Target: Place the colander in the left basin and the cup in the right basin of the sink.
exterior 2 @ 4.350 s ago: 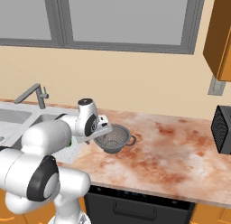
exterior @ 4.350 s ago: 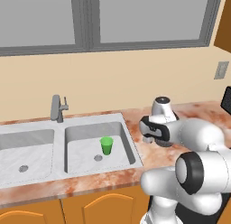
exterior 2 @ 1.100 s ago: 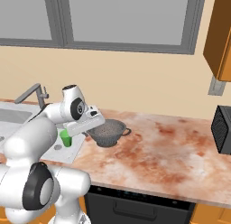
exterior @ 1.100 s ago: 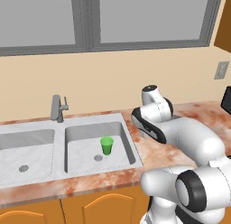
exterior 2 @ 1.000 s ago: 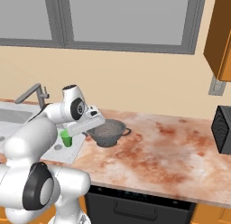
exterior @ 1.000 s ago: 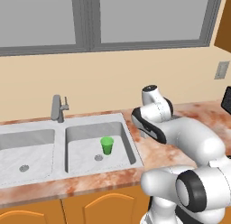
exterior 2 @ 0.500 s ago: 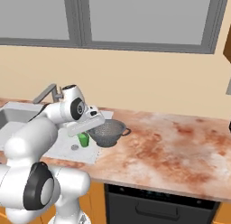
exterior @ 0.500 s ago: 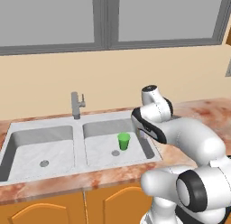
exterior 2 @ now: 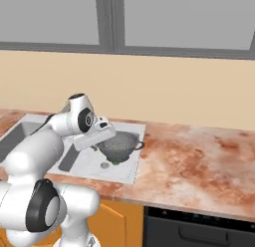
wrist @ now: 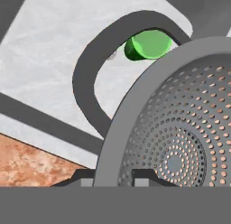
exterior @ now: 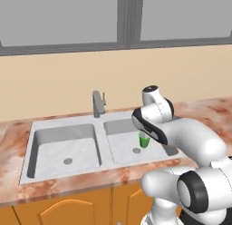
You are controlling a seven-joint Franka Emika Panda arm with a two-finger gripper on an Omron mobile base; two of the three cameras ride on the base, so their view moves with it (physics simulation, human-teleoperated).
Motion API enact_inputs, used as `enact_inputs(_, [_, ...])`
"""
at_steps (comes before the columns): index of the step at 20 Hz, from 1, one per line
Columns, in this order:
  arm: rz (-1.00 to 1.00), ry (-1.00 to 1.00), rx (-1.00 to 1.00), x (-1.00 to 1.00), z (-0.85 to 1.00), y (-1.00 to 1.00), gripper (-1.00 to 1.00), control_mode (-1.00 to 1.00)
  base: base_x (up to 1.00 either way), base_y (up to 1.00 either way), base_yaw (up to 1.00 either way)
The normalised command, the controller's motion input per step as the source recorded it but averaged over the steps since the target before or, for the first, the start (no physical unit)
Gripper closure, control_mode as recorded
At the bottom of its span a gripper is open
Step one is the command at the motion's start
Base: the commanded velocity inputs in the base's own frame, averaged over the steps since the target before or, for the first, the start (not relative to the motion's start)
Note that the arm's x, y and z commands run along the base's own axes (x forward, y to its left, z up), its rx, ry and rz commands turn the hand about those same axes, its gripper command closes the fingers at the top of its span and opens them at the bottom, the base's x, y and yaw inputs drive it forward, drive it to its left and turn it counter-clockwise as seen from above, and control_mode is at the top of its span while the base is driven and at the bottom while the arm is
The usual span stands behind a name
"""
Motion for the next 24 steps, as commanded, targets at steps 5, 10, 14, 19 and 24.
enact_inputs(5, [0.0,0.0,0.0,0.0,0.0,0.0,1.0,1.0,0.0,0.58,-0.03])
enact_inputs(10, [0.0,0.0,0.0,0.0,0.0,0.0,1.0,1.0,0.0,0.58,-0.02])
enact_inputs(14, [0.0,0.0,0.0,0.0,0.0,0.0,1.0,1.0,0.0,0.56,-0.01])
enact_inputs(19, [0.0,0.0,0.0,0.0,0.0,0.0,1.0,1.0,0.0,0.39,0.0])
enact_inputs(24, [0.0,0.0,0.0,0.0,0.0,0.0,1.0,1.0,0.0,0.3,0.0])
